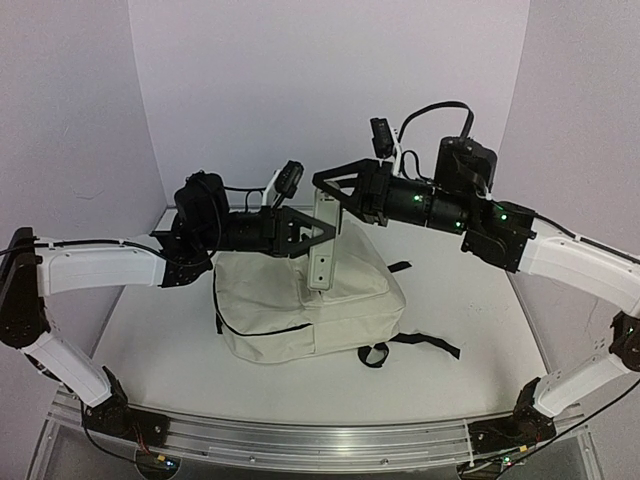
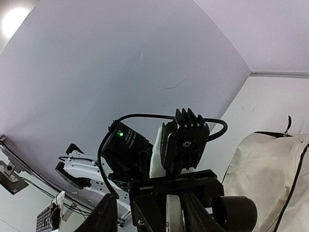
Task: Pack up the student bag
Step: Pick up the stationery from the center of the board, then place the stationery at the center of the board.
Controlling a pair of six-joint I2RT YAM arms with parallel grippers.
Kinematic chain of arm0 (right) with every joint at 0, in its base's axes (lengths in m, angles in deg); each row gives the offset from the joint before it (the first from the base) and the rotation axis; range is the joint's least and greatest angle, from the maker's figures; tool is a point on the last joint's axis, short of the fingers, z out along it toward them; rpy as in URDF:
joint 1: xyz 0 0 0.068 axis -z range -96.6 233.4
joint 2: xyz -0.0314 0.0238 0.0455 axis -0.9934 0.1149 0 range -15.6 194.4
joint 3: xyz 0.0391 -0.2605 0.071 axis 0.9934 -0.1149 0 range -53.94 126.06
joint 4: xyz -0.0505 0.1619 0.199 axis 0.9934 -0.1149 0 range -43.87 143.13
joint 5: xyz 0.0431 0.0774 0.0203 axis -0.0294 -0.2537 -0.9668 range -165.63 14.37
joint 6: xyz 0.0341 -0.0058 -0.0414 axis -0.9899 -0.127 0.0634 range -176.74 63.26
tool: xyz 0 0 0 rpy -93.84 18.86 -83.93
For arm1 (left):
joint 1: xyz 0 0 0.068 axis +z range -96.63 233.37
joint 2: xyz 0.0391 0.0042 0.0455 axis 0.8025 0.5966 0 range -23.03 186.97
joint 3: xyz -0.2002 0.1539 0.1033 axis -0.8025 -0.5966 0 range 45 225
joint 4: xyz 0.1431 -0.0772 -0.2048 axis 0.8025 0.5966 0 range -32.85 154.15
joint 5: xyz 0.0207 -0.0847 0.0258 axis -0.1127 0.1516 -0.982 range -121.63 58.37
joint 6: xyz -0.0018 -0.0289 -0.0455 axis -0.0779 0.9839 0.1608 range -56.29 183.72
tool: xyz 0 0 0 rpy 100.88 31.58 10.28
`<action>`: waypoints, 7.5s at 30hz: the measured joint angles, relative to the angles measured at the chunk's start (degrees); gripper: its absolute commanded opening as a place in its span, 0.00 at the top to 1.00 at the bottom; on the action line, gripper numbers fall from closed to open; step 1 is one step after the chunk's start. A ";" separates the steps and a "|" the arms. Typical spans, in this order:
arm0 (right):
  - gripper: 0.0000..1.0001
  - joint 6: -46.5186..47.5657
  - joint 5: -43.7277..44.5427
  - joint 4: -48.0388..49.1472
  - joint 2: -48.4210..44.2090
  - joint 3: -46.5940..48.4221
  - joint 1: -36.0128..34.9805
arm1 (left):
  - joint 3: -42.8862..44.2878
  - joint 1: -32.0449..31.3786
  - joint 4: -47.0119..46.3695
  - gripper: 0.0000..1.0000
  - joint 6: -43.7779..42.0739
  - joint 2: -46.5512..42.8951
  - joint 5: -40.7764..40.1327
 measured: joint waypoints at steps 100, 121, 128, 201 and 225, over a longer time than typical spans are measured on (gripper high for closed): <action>0.03 14.15 40.78 -22.59 20.25 9.16 -4.35 | -8.76 24.04 25.94 0.54 -4.11 -3.86 -2.96; 0.48 12.76 71.84 -49.78 36.83 27.37 -11.03 | -11.93 25.04 33.27 0.57 -2.76 -8.09 -7.92; 1.00 11.60 71.03 -47.60 36.83 27.50 -11.16 | -11.62 22.89 34.63 0.58 -2.71 -7.87 -10.40; 1.00 2.62 46.70 -22.44 20.76 5.16 -5.65 | 7.65 8.54 0.44 0.46 20.91 28.25 -12.22; 1.00 2.92 46.95 -22.04 20.74 5.16 -6.09 | 5.08 7.50 27.95 0.41 1.56 12.38 -21.07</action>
